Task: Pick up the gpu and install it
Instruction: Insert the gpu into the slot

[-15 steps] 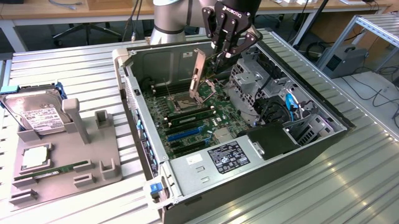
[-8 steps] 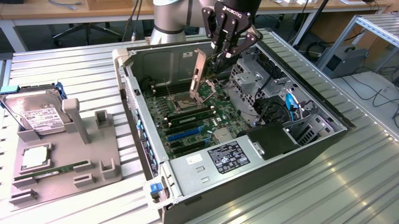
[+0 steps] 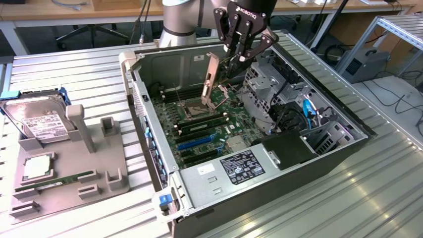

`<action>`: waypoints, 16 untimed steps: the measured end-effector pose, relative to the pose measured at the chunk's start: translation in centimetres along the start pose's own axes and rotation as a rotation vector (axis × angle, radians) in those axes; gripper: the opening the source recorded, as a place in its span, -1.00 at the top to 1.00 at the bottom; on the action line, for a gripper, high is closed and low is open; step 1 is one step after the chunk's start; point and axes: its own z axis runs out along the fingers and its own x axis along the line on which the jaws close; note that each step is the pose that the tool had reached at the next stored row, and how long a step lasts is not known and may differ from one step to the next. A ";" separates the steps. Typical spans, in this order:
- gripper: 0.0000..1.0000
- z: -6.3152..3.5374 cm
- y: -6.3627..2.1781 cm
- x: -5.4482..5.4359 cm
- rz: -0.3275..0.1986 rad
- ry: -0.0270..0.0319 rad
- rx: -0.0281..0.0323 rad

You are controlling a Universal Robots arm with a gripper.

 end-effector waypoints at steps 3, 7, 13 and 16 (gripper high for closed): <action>0.45 0.00 0.00 0.0 -0.005 0.0002 -0.0001; 0.45 0.01 0.00 0.0 -0.015 0.0005 -0.0004; 0.45 0.01 0.00 0.0 -0.027 0.0010 -0.0007; 0.45 0.02 0.00 0.0 -0.033 0.0012 -0.0008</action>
